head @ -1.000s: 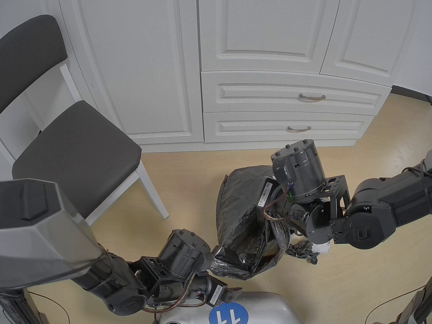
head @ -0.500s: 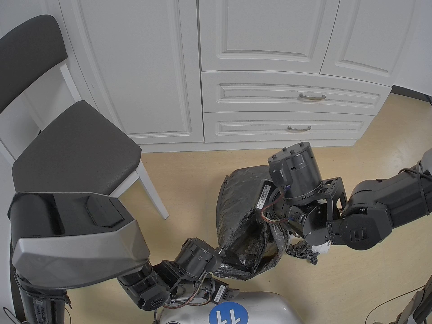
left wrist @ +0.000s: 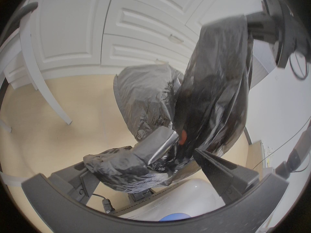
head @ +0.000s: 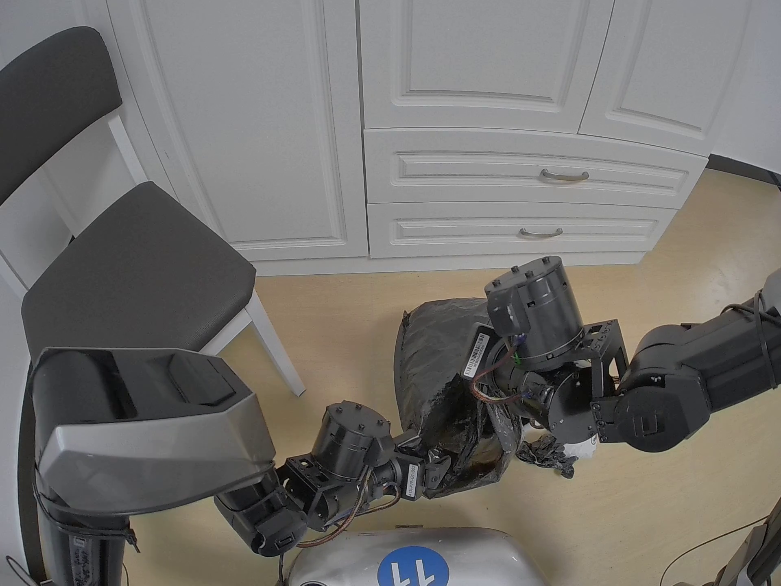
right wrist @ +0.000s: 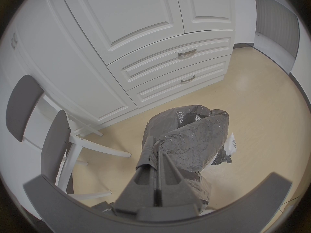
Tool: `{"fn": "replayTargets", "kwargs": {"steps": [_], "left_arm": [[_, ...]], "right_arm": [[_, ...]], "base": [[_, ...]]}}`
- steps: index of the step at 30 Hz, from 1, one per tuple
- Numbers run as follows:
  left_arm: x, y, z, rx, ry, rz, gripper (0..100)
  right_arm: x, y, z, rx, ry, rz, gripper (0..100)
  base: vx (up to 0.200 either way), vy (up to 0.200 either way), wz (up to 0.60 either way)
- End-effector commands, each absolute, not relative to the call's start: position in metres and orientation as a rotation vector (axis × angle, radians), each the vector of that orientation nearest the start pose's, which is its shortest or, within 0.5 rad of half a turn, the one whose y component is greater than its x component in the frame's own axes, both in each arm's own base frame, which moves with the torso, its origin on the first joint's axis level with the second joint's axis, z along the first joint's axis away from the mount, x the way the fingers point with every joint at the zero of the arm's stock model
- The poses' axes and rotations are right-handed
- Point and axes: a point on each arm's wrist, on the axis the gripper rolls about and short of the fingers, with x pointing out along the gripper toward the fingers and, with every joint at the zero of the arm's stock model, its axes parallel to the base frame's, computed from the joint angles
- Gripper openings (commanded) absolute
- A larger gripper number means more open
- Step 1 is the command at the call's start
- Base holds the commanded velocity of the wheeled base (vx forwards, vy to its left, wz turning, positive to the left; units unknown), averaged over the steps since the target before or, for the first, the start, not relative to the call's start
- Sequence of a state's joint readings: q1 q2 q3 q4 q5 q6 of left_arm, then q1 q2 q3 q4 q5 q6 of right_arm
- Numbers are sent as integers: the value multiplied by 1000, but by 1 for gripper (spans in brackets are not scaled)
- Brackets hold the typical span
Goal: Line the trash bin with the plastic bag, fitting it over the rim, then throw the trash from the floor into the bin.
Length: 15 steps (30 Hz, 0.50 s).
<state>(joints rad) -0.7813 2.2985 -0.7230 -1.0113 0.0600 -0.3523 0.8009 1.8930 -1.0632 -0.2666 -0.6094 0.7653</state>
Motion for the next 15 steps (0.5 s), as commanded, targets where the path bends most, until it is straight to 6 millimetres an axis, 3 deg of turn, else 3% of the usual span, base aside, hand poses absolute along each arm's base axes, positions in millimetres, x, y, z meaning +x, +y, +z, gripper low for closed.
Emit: {"fn": "replayTargets", "kwargs": {"steps": [1,6,15], "left_arm": [[251,-245,23,-122,579,-600,100],[245,-244,41,-141,536,-622,100],[244,-248,47,-164,489,-643,100]], "right_arm": [[253,244,155,389,466,17,0],[253,246,155,389,467,21,0],[253,246,154,389,466,20,0]], "base": [[0,0,0],[0,0,0],[0,0,0]]}}
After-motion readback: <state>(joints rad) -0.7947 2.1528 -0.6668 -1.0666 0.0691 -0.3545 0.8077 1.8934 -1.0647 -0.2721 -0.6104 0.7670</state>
